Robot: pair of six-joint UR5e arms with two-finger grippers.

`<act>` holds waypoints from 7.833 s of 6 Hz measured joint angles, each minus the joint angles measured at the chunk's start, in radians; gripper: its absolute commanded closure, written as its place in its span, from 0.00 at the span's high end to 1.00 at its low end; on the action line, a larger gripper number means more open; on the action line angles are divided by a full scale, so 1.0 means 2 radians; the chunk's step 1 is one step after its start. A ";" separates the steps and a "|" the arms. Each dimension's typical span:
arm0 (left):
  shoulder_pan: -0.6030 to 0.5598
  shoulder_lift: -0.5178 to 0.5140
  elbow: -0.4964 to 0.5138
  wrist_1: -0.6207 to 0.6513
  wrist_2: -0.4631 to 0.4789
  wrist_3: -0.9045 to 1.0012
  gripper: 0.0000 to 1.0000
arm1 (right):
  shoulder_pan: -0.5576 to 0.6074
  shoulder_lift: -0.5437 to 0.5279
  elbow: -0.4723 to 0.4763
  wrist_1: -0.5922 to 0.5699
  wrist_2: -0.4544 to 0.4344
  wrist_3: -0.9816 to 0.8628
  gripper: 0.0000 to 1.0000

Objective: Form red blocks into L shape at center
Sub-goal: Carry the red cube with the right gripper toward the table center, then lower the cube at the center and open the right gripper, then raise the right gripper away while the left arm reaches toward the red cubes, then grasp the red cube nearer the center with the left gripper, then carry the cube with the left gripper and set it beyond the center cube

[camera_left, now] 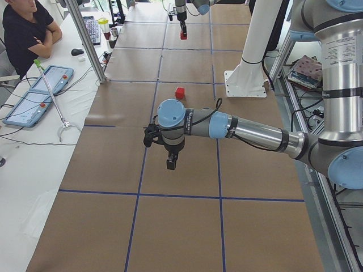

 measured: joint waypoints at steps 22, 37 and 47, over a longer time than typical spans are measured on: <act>0.003 0.000 -0.003 -0.018 -0.015 -0.001 1.00 | -0.179 0.285 -0.197 0.031 -0.135 0.295 1.00; 0.498 -0.375 0.174 -0.197 0.307 -0.537 0.81 | -0.069 -0.021 0.120 0.005 -0.070 0.198 1.00; 0.515 -0.523 0.292 -0.130 0.345 -0.633 0.00 | -0.072 -0.032 0.111 0.005 -0.071 0.198 1.00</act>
